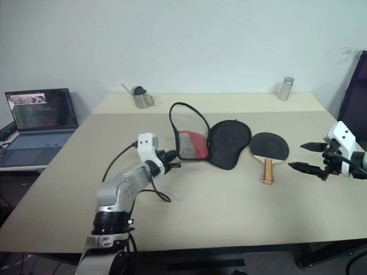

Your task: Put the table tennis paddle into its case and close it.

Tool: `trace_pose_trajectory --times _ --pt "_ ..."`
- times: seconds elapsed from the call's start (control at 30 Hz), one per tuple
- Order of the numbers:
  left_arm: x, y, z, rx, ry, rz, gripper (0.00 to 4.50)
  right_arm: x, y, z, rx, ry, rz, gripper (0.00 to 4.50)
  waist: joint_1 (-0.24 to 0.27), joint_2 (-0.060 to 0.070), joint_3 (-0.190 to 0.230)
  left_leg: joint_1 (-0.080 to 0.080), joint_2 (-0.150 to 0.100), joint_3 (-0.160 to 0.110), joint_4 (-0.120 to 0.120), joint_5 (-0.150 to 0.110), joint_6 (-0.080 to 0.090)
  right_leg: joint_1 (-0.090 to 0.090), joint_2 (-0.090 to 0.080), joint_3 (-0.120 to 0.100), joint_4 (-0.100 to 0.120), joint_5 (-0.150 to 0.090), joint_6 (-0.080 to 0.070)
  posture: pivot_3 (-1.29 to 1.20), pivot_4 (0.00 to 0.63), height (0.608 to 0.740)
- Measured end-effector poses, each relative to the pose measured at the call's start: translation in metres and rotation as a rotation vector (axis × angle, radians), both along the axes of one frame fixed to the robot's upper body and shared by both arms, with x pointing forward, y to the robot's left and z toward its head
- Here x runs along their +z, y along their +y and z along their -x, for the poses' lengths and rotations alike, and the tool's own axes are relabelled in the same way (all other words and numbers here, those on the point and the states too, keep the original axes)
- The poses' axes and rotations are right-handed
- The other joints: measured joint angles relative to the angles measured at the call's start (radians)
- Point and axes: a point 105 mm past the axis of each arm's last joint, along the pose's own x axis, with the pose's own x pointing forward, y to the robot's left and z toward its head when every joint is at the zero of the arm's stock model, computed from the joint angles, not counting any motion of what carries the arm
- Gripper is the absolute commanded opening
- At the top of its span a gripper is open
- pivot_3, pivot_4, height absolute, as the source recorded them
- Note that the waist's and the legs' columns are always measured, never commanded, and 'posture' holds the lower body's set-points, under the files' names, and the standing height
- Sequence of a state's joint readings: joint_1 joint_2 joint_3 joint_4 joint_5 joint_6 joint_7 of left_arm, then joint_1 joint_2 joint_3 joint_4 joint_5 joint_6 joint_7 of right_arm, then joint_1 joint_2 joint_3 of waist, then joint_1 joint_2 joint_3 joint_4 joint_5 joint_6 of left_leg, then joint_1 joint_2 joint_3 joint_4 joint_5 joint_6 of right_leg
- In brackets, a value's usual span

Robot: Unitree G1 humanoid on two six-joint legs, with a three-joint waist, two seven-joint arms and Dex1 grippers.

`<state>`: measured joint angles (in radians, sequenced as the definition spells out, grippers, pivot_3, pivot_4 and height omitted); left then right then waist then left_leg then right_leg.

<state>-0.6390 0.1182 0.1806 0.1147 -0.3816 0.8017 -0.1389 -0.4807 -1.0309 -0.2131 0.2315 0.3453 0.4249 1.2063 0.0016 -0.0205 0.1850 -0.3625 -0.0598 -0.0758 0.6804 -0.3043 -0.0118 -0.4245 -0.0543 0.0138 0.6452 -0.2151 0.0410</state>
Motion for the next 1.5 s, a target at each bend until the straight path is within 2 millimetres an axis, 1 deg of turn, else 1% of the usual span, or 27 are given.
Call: trace_pose_trajectory --times 0.1,0.27,0.4,0.5,0.6,0.67,0.73,0.8,0.9,0.97,1.07,1.13,1.17,1.2,1.27,1.5 --pt "0.000 0.001 -0.002 0.042 0.001 0.009 0.03 -0.001 0.000 0.000 -0.003 0.003 0.000 4.50 0.000 0.000 0.000 0.000 0.000 0.000 0.000 0.000 0.000 0.000 0.000 0.000 0.000 0.000 0.000 0.00 0.150 0.740" --pt "0.006 0.004 -0.006 0.146 -0.037 0.028 0.03 -0.005 -0.001 0.001 -0.006 0.012 -0.005 4.50 0.001 0.000 0.000 0.000 0.000 0.000 0.000 0.000 0.000 0.000 0.000 0.000 0.000 0.000 0.000 0.00 0.150 0.740" --pt "0.011 0.012 -0.007 0.206 -0.063 0.013 0.03 -0.003 0.002 0.002 0.004 0.007 -0.007 4.50 0.000 0.000 0.000 0.000 0.000 0.000 0.000 0.000 0.000 0.000 0.000 0.000 0.000 0.000 0.000 0.00 0.150 0.740" --pt "0.013 0.035 -0.004 0.279 -0.087 -0.024 0.03 -0.003 0.002 0.002 0.007 0.006 -0.012 4.50 -0.002 0.000 0.000 0.001 0.000 0.001 0.000 0.000 0.000 0.000 0.000 0.000 0.000 0.000 0.000 0.00 0.150 0.740" --pt "0.012 0.068 0.001 0.376 -0.096 -0.071 0.03 -0.003 0.002 0.002 0.007 0.006 -0.012 4.50 -0.002 0.000 0.000 0.001 0.000 0.000 0.000 0.000 0.000 0.000 0.000 0.000 0.000 0.000 0.000 0.00 0.150 0.740" --pt "0.013 0.086 0.004 0.428 -0.106 -0.097 0.03 -0.002 0.002 0.002 0.007 0.005 -0.012 4.50 0.000 0.000 0.000 0.000 0.000 0.000 0.000 0.000 0.000 0.000 0.000 0.000 0.000 0.000 0.000 0.00 0.150 0.740" --pt "0.017 0.098 0.007 0.463 -0.122 -0.112 0.03 -0.002 0.002 0.002 0.006 0.005 -0.013 4.50 0.002 0.000 0.000 0.000 0.000 0.000 0.000 0.000 0.000 0.000 0.000 0.000 0.000 0.000 0.000 0.00 0.150 0.740" --pt "0.020 0.104 0.009 0.476 -0.135 -0.118 0.03 0.000 0.002 0.001 0.006 0.000 -0.014 4.50 0.004 0.000 0.000 0.000 0.000 0.000 0.000 0.000 0.000 0.000 0.000 0.000 0.000 0.000 0.000 0.00 0.150 0.740" --pt "0.019 0.097 0.009 0.458 -0.135 -0.107 0.03 0.004 0.004 0.000 0.011 -0.015 -0.014 4.50 0.007 0.000 0.000 0.000 0.000 0.000 0.000 0.000 0.000 0.000 0.000 0.000 0.000 0.000 0.000 0.00 0.150 0.740" --pt "0.020 0.082 0.005 0.427 -0.136 -0.080 0.03 0.005 0.004 -0.001 0.012 -0.017 -0.015 4.50 0.009 0.000 0.000 0.000 0.000 0.000 0.000 0.000 0.000 0.001 0.000 -0.001 0.000 0.000 0.000 0.00 0.150 0.740" --pt "0.029 0.052 -0.006 0.364 -0.142 -0.026 0.03 0.005 0.006 -0.003 0.017 -0.018 -0.019 4.50 0.020 0.000 0.000 0.000 0.000 0.000 0.001 0.000 0.000 0.001 0.000 -0.001 0.000 0.000 0.000 0.00 0.150 0.740" --pt "0.038 0.027 -0.011 0.316 -0.147 0.021 0.03 0.006 0.008 -0.004 0.024 -0.018 -0.020 4.50 0.021 0.000 0.000 0.000 0.000 0.000 0.001 0.000 0.000 0.001 0.000 -0.001 -0.001 0.000 0.000 0.00 0.150 0.740" --pt "0.041 0.017 -0.012 0.298 -0.142 0.047 0.03 0.006 0.008 -0.005 0.025 -0.018 -0.020 4.50 0.022 0.000 0.000 0.000 0.000 0.000 0.000 0.000 0.000 0.001 0.000 -0.001 -0.001 0.000 0.000 0.00 0.150 0.740" --pt "0.043 0.011 -0.013 0.290 -0.138 0.059 0.03 0.006 0.009 -0.005 0.027 -0.017 -0.018 4.50 0.022 0.000 0.000 0.000 0.000 0.000 0.000 0.000 0.000 0.001 0.000 -0.001 -0.001 0.000 0.000 0.00 0.150 0.740" --pt "0.044 0.006 -0.013 0.294 -0.125 0.083 0.03 0.005 0.009 -0.005 0.028 -0.015 -0.018 4.50 0.017 0.000 0.000 0.000 0.000 0.001 -0.001 0.000 0.000 0.000 0.000 0.000 -0.001 0.000 0.000 0.00 0.150 0.740" --pt "0.035 0.003 -0.013 0.384 -0.077 0.104 0.03 0.005 0.010 -0.005 0.030 -0.015 -0.018 4.50 0.017 -0.001 0.000 0.000 0.000 0.001 0.000 0.000 0.000 0.001 0.000 0.000 -0.001 0.000 0.000 0.00 0.150 0.740"
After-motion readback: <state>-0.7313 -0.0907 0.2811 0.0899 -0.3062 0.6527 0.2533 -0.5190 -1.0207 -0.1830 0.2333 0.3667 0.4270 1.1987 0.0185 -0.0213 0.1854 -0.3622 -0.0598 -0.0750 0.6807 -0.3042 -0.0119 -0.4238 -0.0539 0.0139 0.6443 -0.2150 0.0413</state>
